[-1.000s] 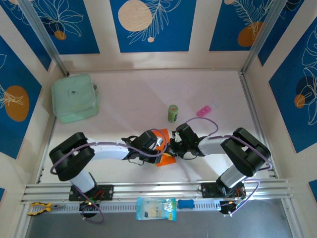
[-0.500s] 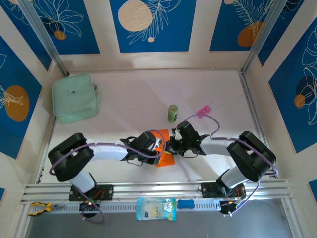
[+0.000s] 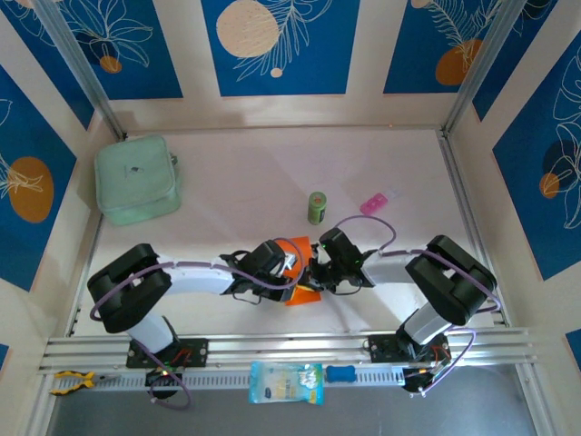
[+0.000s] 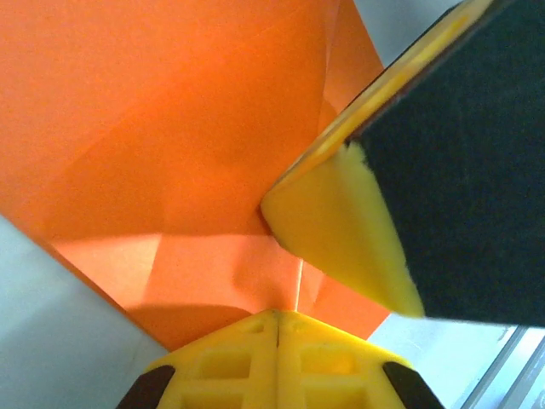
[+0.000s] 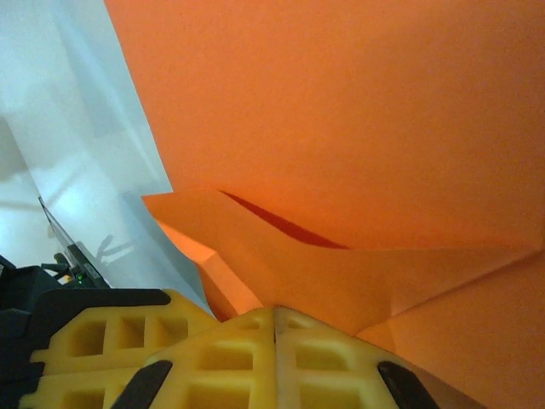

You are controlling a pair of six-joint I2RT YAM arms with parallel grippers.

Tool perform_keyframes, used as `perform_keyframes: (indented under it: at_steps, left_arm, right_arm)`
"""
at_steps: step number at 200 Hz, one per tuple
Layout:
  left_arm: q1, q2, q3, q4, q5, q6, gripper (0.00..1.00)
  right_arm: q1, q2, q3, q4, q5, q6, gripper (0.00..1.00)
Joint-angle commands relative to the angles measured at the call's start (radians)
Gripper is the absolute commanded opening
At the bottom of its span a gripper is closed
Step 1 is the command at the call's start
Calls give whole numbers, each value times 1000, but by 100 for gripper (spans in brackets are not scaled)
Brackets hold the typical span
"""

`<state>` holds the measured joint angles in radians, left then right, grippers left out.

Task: Fold a paper plane with a square sheet of paper (pick it up from the middle)
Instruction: Fold the triangle a second time at the center of the table.

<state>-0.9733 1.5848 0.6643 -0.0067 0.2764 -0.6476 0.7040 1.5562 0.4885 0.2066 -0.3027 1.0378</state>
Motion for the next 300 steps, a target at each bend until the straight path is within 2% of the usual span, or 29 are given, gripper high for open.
perform_keyframes:
  at_steps: [1, 60, 83, 134, 178, 216, 269, 300]
  left_arm:
    - [4, 14, -40, -108, -40, 21, 0]
    - [3, 17, -41, -110, -43, 25, 0]
    - [4, 11, -45, -110, -45, 25, 0]
    - [3, 9, -43, -108, -46, 31, 0]
    - [4, 3, -39, -105, -44, 31, 0]
    - [3, -14, -22, -117, -30, 34, 0]
    - [3, -88, 38, -176, -31, 46, 5]
    - [4, -94, 92, -113, 24, 27, 6]
  right_arm:
    - [-53, 9, -9, -51, 27, -31, 0]
    - [-206, 22, -12, -41, 46, -62, 0]
    - [-237, -24, -31, -26, 35, -66, 0]
    - [-182, -172, -28, -55, 24, -84, 0]
    - [-108, -78, 3, -19, -2, -80, 0]
    - [-114, 5, 0, -16, 7, -82, 0]
    - [-121, 5, -53, -16, 25, -65, 0]
    - [-115, 6, -50, -14, 28, -55, 0]
